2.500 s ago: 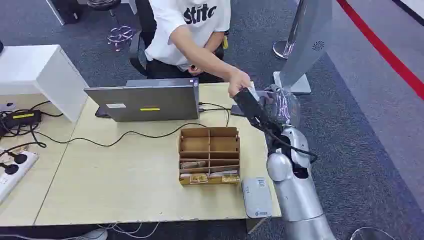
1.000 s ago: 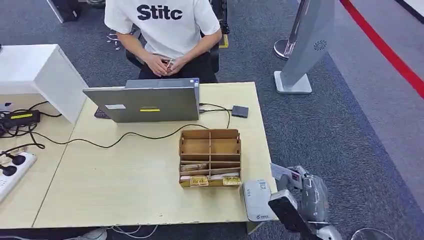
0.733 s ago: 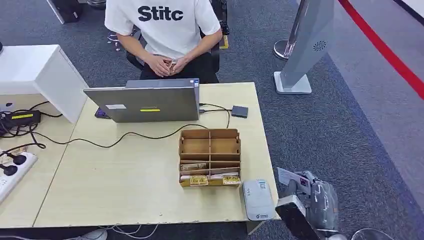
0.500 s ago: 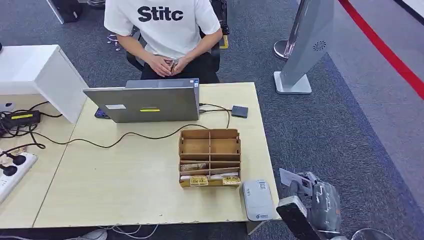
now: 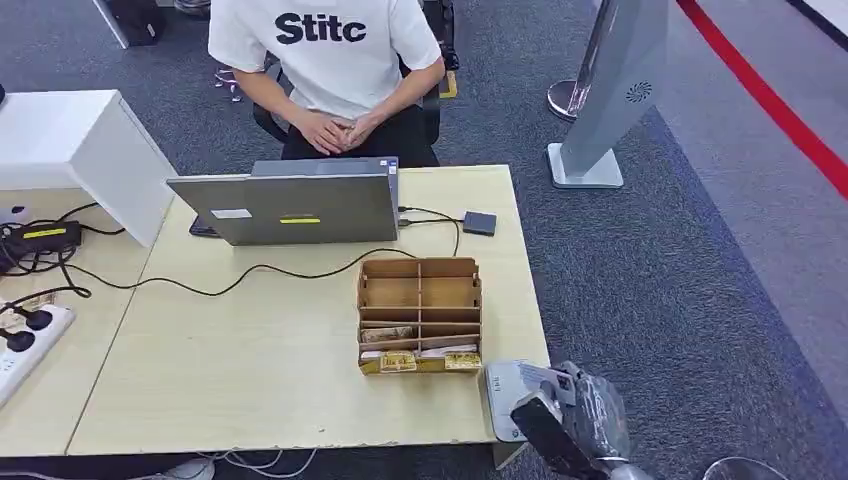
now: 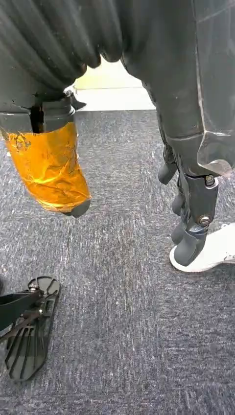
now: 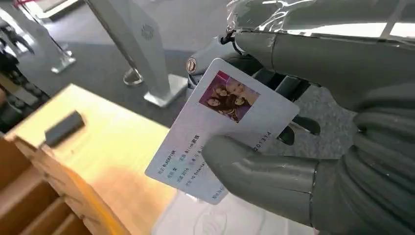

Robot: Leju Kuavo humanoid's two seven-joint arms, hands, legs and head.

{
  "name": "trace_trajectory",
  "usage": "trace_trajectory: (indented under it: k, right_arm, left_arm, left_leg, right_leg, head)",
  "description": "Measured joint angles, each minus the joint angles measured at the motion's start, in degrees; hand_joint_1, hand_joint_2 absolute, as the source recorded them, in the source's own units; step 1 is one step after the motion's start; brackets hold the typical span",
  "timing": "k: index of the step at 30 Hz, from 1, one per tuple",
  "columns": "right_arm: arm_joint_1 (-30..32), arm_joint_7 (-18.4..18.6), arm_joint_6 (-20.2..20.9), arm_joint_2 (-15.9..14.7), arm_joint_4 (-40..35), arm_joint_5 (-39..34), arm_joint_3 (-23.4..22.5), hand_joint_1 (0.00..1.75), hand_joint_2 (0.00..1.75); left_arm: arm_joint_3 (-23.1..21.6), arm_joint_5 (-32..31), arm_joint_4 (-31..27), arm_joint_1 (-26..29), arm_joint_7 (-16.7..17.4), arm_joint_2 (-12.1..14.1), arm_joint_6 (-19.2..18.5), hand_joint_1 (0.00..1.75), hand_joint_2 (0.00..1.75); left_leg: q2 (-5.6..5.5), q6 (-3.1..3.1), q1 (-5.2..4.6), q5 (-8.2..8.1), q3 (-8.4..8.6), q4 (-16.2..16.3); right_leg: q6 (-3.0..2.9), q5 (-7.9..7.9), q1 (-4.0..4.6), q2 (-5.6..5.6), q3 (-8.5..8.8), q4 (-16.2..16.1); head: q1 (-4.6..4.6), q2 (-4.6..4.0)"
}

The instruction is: Pass the card to the sensor for recognition and then transmit it.

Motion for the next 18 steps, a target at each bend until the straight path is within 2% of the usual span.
trace_trajectory:
  k: [7,18]
  right_arm:
    - [-1.0,1.2,-0.6,-0.5,3.4,-0.3,1.9,1.75,1.75]
    - [-1.2,1.7,-0.9,-1.1,4.5,-0.3,2.6,1.75,1.75]
  left_arm:
    - [0.0,-0.6,0.0,-0.1,0.0,0.0,-0.1,0.0,1.75]
    - [0.3,-0.7,0.0,-0.1,0.0,0.1,-0.1,0.0,1.75]
  left_leg:
    - [0.0,0.0,0.0,0.0,-0.01,0.0]
    - [0.0,0.0,0.0,0.0,0.0,0.0]
  right_leg:
    - [0.0,-0.01,0.0,0.0,-0.01,0.0]
    - [0.0,0.0,0.0,0.0,0.0,0.0]
  head:
    - [0.0,0.0]
    - [0.0,0.0]
